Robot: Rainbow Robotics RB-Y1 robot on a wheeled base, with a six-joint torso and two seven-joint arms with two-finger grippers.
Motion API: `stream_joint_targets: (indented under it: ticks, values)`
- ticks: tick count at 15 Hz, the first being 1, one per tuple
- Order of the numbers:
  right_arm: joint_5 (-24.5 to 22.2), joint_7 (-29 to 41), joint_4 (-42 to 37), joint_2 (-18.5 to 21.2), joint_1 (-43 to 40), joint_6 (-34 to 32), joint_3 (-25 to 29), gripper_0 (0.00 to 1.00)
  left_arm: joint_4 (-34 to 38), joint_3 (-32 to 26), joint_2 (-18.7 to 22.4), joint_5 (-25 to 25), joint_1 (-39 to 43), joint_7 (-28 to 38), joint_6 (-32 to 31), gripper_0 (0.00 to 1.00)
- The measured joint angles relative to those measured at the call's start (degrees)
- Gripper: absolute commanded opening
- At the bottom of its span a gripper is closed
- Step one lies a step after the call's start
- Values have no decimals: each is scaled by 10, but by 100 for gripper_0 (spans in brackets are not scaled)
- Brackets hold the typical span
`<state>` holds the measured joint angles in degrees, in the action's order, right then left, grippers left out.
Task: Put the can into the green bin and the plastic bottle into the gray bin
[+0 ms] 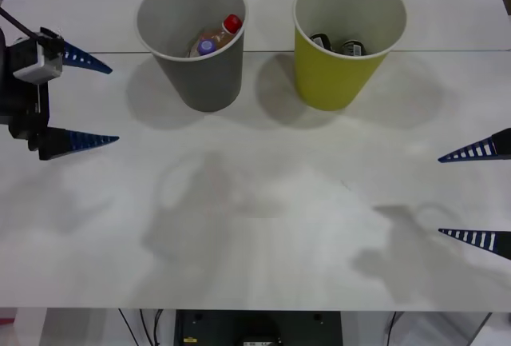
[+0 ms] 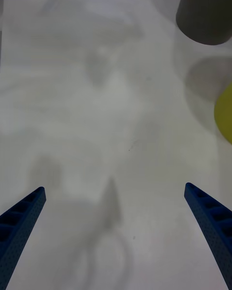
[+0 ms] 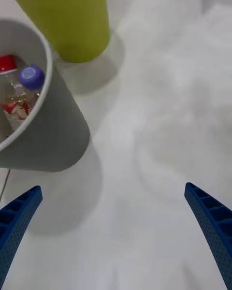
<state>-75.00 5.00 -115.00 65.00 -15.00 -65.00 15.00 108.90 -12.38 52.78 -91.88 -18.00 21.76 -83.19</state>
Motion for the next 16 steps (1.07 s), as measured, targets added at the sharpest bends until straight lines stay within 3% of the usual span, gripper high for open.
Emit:
stream_joint_targets:
  ticks: [4, 10, 16]
  values:
    - [0, 0, 0, 0, 0, 0, 0, 100, 36, -34, 7, 32, 82, -84, -20, 100]
    - [0, 0, 0, 0, 0, 0, 0, 100, 45, -40, 36, 56, 154, -201, -19, 100]
    - [0, 0, 0, 0, 0, 0, 0, 100, 80, -64, 35, 64, 217, -230, -18, 100]
